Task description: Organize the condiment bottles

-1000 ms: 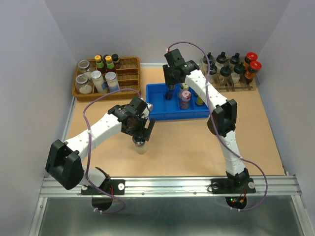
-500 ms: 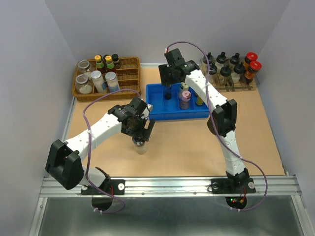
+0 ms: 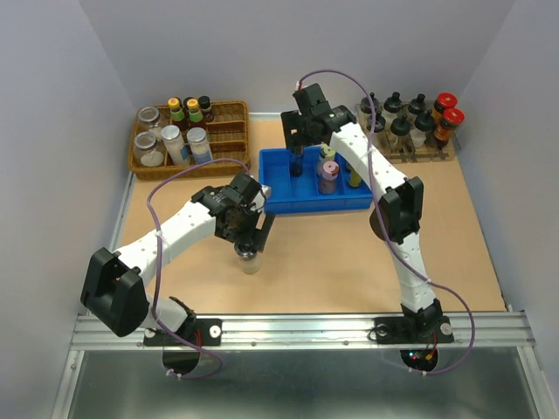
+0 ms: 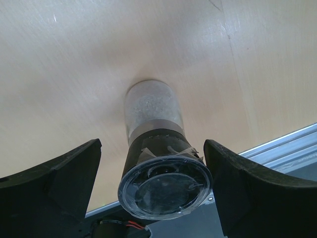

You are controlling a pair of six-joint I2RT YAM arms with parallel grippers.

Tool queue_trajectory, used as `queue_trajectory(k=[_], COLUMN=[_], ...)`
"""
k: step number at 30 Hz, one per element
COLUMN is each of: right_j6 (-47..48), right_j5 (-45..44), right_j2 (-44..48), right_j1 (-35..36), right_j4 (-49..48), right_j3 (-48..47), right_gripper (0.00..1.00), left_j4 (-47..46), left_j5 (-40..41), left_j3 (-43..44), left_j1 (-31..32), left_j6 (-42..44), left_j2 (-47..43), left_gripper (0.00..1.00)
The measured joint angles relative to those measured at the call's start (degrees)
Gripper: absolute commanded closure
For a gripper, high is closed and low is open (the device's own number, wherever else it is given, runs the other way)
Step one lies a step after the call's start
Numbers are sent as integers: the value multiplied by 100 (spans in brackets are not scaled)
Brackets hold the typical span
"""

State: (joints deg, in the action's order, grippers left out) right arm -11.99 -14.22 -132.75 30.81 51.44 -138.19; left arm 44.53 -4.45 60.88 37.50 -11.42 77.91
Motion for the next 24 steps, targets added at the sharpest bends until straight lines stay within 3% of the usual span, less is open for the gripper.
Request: queue_trajectory(k=[8,13,15,17,18,19,24], right_j6=[-90,-109,-116,-131,-131,-138,-192], right_j5=[-494,-684,-743,-787,-800,-809,-848], right_j2=[1563,2347,2540,2636,2651,2669,2763], right_j1=[-7,-7,-7,-7,-7,-7,-7], right_j4=[57,57,74,87,107,109,260], right_j3=[763,953,1021,1134,1172,1244,1773], right_gripper=[0,0,0,0,0,0,0], left_j4=[15,59,87,98,103,101,210], left_j5=[-116,-164,-166,-175,-175,-181,-83], left_j3=[0,0,0,0,0,0,76], left_j1=[0,4,4,4,4,4,4], left_j6=[2,26,37,52,63,66,33], left_j2=[0,0,0,0,0,0,0], left_gripper=[18,19,31,51,82,98,100])
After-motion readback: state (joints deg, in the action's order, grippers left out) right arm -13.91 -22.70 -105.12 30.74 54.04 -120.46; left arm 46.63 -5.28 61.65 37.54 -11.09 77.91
